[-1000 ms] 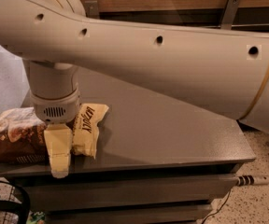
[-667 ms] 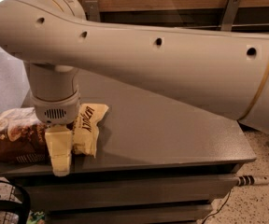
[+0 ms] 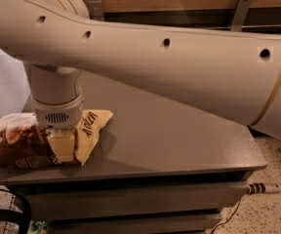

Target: Pick brown chip bag

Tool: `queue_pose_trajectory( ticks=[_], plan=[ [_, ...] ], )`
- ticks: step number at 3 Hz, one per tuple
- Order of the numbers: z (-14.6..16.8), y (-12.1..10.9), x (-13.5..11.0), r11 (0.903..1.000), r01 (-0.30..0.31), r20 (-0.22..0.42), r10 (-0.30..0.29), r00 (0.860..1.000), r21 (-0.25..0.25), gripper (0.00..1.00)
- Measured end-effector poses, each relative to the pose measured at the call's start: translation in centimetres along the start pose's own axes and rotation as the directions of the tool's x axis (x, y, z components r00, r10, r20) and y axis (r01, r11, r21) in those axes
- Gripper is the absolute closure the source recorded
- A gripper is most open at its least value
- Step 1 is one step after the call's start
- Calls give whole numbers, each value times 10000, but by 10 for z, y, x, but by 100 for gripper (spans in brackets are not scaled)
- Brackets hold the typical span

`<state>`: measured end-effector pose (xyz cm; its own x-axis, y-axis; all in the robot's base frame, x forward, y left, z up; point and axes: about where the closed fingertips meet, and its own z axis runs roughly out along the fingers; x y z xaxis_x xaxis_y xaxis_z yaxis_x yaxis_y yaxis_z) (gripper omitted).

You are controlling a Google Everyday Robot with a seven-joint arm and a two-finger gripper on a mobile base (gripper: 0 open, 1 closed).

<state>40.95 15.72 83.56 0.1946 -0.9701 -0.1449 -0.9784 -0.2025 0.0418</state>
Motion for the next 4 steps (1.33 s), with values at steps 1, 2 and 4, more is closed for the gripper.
queue_pose_trajectory(
  ticks=[1, 2, 4],
  plan=[
    [0, 0, 0, 10000, 0, 0, 0, 10000, 0, 96],
    [-1, 0, 0, 10000, 0, 0, 0, 10000, 1, 100],
    [-56, -3, 7, 9896, 955, 748, -1038, 9918, 1074, 100]
  ],
)
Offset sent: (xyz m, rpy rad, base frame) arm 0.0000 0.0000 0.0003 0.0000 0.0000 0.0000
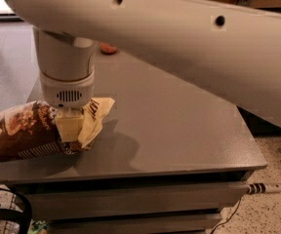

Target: Pick brown chip bag

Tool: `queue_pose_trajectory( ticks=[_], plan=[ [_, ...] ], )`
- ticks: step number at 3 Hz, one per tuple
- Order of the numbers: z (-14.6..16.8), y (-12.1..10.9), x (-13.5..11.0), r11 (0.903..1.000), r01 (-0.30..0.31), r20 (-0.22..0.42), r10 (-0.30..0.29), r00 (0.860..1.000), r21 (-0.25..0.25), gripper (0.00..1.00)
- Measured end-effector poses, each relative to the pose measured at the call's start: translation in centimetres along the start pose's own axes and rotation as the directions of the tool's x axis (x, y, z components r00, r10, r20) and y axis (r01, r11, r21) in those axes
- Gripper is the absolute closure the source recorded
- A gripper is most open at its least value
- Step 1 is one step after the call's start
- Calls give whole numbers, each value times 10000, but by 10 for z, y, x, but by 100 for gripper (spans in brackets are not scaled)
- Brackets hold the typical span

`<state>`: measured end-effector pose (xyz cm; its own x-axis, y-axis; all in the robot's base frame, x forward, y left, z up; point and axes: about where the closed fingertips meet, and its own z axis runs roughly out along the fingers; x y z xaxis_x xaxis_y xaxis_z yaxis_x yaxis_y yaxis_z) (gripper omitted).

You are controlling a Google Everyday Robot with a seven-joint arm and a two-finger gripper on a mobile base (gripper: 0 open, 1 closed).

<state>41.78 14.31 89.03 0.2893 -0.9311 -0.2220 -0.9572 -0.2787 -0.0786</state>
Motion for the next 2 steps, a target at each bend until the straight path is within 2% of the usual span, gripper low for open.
queue_pose_trajectory(
  ticks=[1, 2],
  plan=[
    [-42, -1, 13, 9960, 464, 531, -505, 9973, 758, 100],
    [-86, -3, 38, 9819, 893, 1487, -1146, 9822, 1670, 100]
  ],
)
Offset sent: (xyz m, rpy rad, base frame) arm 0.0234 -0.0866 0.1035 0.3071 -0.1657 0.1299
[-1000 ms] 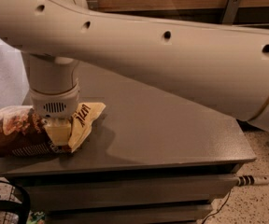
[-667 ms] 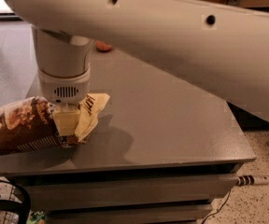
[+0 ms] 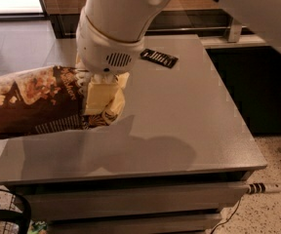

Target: Pick brown chip bag

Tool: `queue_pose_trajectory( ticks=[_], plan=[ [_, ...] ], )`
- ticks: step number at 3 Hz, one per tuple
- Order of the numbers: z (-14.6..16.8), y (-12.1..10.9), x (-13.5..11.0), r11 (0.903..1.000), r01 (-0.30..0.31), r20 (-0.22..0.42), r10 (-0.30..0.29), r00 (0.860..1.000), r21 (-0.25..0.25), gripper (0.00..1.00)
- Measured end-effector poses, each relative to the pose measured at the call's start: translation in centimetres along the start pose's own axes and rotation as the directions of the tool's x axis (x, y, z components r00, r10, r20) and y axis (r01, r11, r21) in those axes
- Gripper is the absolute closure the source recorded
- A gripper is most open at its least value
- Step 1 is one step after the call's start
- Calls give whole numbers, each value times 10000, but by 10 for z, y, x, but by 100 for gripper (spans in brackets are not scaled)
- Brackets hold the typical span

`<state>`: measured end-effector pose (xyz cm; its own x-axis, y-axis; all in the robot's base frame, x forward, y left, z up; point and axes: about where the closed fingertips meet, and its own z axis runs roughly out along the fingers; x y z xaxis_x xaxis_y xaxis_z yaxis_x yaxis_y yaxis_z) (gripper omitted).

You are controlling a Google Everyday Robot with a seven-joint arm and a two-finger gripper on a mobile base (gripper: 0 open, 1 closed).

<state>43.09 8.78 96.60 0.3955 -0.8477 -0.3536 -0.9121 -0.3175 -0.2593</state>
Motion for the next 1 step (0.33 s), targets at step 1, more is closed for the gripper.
queue_pose_trajectory(
  ticks=[1],
  plan=[
    [-21, -1, 11, 9989, 235, 506, -255, 9984, 401, 100]
  ],
)
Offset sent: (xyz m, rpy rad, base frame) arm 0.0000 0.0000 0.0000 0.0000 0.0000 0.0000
